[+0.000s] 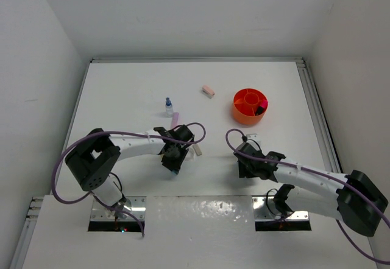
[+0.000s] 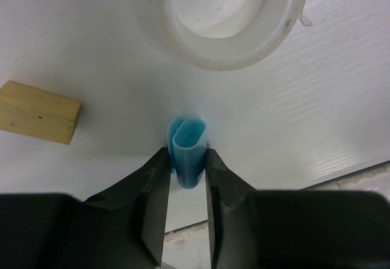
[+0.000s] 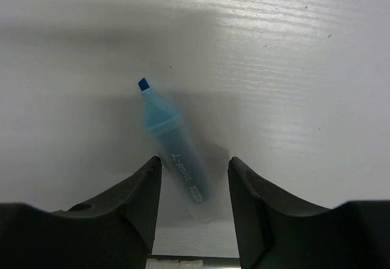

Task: Sort the stationery into containers
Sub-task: Pick up the pen from the center of the board.

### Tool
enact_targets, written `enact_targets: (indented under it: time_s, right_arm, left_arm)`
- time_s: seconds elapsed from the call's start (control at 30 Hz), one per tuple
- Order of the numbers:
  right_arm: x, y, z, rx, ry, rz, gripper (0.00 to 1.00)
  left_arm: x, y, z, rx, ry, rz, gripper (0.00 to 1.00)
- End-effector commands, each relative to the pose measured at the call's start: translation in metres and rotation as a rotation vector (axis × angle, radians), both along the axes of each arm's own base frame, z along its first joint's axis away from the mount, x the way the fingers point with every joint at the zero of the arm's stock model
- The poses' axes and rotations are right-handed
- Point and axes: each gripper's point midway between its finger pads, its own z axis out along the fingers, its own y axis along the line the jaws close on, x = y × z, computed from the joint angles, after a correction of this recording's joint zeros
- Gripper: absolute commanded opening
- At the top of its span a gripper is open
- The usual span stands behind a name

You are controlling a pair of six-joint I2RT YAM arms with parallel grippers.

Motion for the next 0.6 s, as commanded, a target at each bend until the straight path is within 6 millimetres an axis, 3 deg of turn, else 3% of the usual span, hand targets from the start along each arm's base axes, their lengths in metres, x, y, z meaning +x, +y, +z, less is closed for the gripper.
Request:
enact_targets:
  time_s: [0.0, 0.1, 0.23, 0.33, 0.43, 0.53, 0.57]
  right_arm:
    - [0.005, 0.001, 0.000, 0.003, -0.029, -0.011, 0.47]
    - [0.004, 0.004, -0.005, 0.011, -0.020, -0.001, 0.47]
    - [0.001, 0.001, -0.011, -0.014, 0.000, -0.003, 0.39]
    - [0.000, 0.000, -0.013, -0.020, 0.007, -0.003, 0.23]
    - [0.003, 0.004, -0.008, -0.012, -0.002, 0.031, 0.01]
    - [0.011, 0.013, 0.009, 0.017, -0.032, 0.056, 0.00]
    - [0.013, 0.017, 0.018, 0.025, -0.048, 0.094, 0.00]
  left_arm:
    - [0.000, -0.007, 0.004, -0.033, -0.021, -0.023, 0.17]
    - [0.002, -0.011, 0.010, -0.052, -0.030, -0.039, 0.00]
    - [0.006, -0.017, 0.019, -0.085, -0.044, -0.065, 0.00]
    - [0.010, -0.025, 0.035, -0.125, -0.084, -0.109, 0.00]
    - [0.012, -0.039, 0.067, -0.213, -0.163, -0.190, 0.00]
    - [0.018, -0.052, 0.093, -0.288, -0.260, -0.286, 0.00]
    - [0.023, -0.060, 0.113, -0.338, -0.346, -0.351, 0.00]
